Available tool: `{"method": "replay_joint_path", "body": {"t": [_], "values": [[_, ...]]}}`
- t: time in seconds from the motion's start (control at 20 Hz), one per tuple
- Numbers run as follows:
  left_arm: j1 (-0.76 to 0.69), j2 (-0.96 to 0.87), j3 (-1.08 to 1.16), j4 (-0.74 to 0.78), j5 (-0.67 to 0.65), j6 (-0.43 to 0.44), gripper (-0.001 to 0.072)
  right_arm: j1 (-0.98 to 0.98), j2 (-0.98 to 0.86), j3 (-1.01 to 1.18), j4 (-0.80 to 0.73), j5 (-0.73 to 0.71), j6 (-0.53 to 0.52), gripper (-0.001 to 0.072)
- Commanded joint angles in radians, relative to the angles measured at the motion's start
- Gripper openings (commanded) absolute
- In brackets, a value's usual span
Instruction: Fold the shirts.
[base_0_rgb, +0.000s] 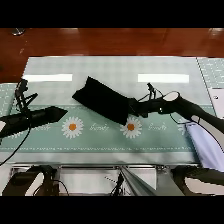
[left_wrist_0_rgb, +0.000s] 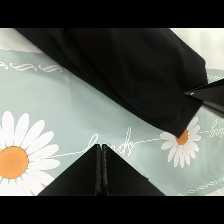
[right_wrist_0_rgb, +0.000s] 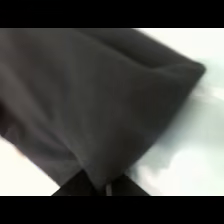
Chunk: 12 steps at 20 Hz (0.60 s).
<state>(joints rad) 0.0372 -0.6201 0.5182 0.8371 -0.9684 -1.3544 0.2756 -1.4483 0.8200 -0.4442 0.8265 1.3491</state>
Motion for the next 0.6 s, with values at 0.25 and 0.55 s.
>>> {"method": "replay_joint_path", "body": {"t": [0.25, 0.55], "values": [[0.0, 0.0, 0.0, 0.0, 0.0, 0.0, 0.0027, -0.032, 0.054, 0.614, -0.504, 0.416, 0.196, 0.0021], [0.0, 0.0, 0.0, 0.0, 0.0, 0.0, 0.0027, -0.245, 0.11, 0.998, -0.646, 0.742, 0.293, 0.0021]]}}
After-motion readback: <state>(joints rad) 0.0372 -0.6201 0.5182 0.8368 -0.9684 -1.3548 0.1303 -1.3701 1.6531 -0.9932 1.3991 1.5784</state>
